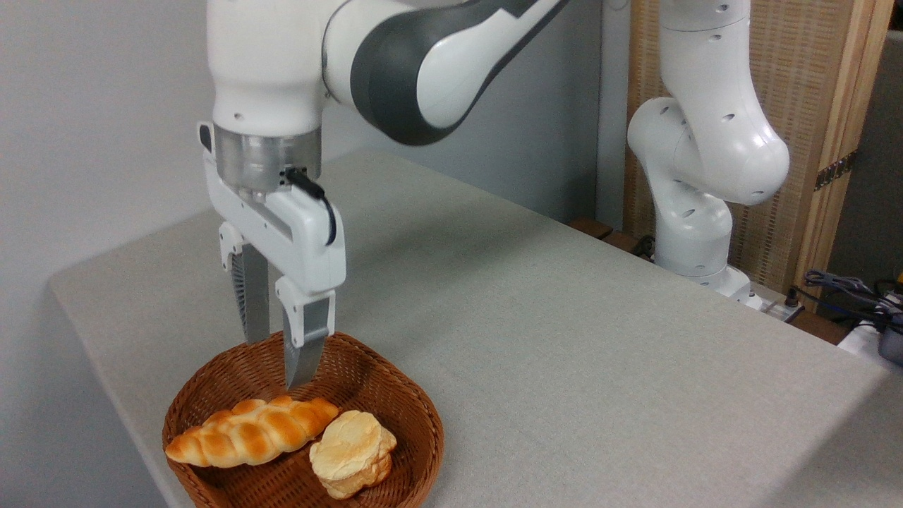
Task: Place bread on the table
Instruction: 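Lower the open gripper down onto the braided bread roll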
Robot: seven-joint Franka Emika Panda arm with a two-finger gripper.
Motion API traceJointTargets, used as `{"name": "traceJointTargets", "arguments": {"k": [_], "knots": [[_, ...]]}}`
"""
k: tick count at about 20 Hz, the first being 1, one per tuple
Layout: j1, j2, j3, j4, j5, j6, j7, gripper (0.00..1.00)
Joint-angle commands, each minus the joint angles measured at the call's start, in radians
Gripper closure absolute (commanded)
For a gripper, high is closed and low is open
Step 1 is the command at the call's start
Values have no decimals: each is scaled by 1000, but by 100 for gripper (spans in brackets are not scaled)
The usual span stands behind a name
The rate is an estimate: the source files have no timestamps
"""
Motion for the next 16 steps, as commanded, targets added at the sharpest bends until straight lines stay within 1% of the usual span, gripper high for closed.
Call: {"name": "traceJointTargets", "arguments": {"k": [1, 7, 11, 16], "knots": [[-4, 16, 2, -39, 15, 92, 66, 0], [-6, 83, -6, -46, 15, 212, 86, 0], [-9, 96, -27, -45, 12, 219, 86, 0], [-9, 109, -29, -45, 4, 249, 85, 0]]}}
